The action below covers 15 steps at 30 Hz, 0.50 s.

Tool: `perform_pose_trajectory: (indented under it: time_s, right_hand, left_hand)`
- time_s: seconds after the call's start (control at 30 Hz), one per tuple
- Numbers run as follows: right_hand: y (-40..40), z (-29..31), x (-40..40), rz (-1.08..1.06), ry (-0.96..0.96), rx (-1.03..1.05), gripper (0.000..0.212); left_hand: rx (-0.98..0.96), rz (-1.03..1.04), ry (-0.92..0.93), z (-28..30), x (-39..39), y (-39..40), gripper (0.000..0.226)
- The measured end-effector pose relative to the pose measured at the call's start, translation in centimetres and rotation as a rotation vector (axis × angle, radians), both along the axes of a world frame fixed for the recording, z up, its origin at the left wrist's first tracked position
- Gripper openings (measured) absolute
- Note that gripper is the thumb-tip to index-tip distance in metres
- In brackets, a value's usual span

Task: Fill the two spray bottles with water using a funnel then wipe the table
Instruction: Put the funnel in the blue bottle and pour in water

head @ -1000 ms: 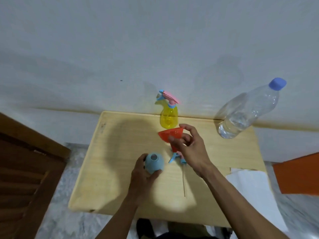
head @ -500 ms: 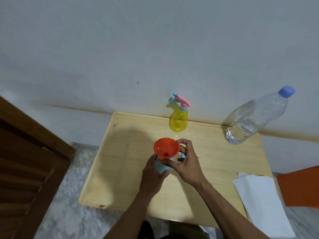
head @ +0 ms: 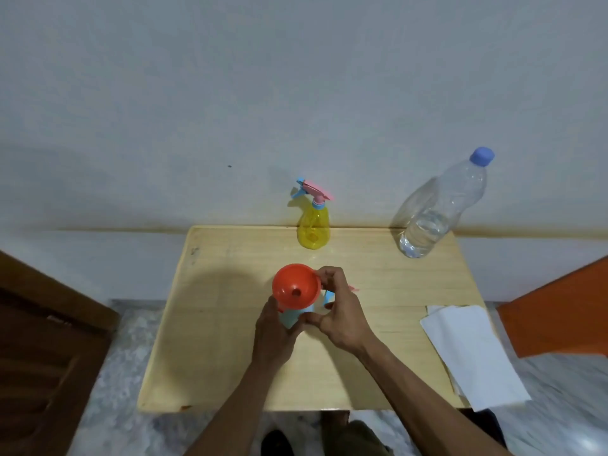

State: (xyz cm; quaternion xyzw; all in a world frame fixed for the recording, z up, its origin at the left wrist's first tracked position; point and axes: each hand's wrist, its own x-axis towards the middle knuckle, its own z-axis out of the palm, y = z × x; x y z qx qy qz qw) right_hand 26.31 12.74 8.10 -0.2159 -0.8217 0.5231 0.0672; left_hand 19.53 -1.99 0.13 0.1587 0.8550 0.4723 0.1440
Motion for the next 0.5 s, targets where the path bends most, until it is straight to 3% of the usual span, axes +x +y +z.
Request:
perform_pose_trajectory:
  time_s: [0.2, 0.33, 0.5]
  right_hand:
    - [0.9, 0.4, 2.7, -0.118, 0.016, -0.011, 0.084]
    - [1.6, 0.3, 5.1, -0.221, -0.002, -0.012, 0.083]
    - [4.2, 0.6, 7.7, -0.399, -0.052, -0.088, 0.052]
  left_hand:
    - [-0.035, 0.020, -0.024, 2.3, 1.6, -0.5, 0.102]
    - [-0.120, 0.056, -0.060, 2.3, 4.4, -1.3, 0.086]
    - [-0.136, -0.051, -0.112, 1.7, 7.4, 0.8, 0.057]
